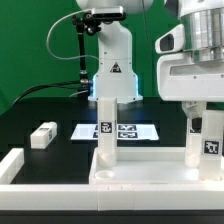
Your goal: Assemble desk
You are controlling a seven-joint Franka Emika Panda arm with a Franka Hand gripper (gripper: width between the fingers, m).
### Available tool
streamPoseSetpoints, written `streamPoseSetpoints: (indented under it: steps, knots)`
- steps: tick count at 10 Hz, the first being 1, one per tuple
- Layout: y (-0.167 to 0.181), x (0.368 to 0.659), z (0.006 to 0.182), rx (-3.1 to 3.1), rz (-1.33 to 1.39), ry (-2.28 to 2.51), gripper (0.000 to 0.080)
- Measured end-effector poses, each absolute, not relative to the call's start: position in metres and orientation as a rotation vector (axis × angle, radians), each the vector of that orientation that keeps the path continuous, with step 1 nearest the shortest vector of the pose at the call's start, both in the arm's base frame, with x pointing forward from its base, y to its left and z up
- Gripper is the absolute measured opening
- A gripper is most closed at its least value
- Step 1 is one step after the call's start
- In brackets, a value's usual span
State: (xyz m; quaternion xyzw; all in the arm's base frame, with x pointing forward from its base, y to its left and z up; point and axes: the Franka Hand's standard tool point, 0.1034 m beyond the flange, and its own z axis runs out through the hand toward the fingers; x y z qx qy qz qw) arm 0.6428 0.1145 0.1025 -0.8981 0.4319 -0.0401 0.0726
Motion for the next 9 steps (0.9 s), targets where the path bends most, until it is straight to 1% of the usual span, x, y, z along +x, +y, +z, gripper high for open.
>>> streamPoseSetpoints:
  steps: [2, 3, 4, 5, 6, 7, 8, 9]
  knots:
    - [0.113, 0.643, 0.102, -2.792, -0.137, 1.104, 0.0649]
    - [0.104, 0.642, 0.1, -2.984, -0.16, 0.667, 0.0649]
    - [0.106, 0.643, 0.101, -3.003, -0.159, 0.627, 0.0649]
    - [0.106, 0.643, 0.101, -2.981, -0.156, 0.702, 0.0649]
    - [0.106, 0.643, 0.101, -2.983, -0.156, 0.699, 0.0566]
    - [0.107, 0.643, 0.101, -2.954, -0.151, 0.795, 0.0383]
    - [0.107, 0.643, 0.101, -2.922, -0.146, 0.895, 0.0383]
    - [0.107, 0.643, 0.101, -2.898, -0.141, 0.963, 0.0289]
